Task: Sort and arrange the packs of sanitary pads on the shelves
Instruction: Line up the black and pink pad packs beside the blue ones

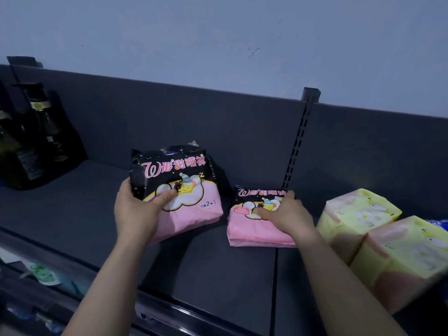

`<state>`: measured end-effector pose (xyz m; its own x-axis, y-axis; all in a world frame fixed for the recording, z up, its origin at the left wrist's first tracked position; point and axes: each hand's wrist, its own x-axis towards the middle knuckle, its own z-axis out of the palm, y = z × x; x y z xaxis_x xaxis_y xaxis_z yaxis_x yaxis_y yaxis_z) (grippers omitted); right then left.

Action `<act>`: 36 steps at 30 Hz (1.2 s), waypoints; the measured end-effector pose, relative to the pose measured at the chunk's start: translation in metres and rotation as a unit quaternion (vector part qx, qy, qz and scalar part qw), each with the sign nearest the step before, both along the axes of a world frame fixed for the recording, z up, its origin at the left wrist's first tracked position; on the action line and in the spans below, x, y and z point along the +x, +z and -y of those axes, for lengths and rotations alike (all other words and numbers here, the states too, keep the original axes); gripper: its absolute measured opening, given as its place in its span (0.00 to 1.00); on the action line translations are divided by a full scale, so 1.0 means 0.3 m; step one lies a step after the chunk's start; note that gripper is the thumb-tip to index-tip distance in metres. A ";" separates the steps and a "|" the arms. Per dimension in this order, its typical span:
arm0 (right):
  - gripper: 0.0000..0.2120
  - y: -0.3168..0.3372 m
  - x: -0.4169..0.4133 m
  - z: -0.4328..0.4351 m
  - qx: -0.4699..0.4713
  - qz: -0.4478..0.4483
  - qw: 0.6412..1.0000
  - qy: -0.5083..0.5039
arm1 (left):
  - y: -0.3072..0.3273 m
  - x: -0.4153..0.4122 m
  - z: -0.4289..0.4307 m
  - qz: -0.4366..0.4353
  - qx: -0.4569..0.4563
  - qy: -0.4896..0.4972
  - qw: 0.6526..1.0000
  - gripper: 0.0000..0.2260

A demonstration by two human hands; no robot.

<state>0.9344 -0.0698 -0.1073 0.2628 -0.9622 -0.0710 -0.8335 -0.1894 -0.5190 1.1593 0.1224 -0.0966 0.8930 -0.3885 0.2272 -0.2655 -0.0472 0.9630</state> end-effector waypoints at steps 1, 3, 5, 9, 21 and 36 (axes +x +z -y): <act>0.51 0.002 0.001 -0.003 -0.007 0.013 1.000 -0.005 | 0.010 0.006 0.001 -0.003 -0.010 -0.006 1.000 0.26; 0.52 0.012 0.006 -0.019 -0.019 0.058 0.998 -0.010 | 0.026 0.024 -0.003 0.002 -0.023 -0.020 1.000 0.26; 0.53 0.027 0.013 -0.050 -0.042 0.088 0.995 -0.007 | 0.042 0.040 -0.010 0.005 -0.035 -0.036 0.999 0.25; 0.55 0.058 0.018 -0.134 -0.104 0.106 0.989 -0.017 | 0.065 0.058 -0.019 0.005 -0.054 -0.074 0.996 0.25; 0.53 0.164 -0.165 -0.478 -0.296 0.171 0.928 -0.151 | 0.127 0.001 -0.004 0.022 -0.079 -0.232 0.969 0.29; 0.53 0.193 -0.814 -1.065 -0.334 0.106 0.831 -0.432 | 0.134 -0.743 -0.041 -0.025 -0.100 -0.533 0.840 0.25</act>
<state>0.6901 0.2498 -0.0494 -0.6081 -0.6040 0.5151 -0.7115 0.1271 -0.6911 0.9363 0.1347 -0.0564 0.0726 -0.9321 0.3550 -0.0130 0.3550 0.9348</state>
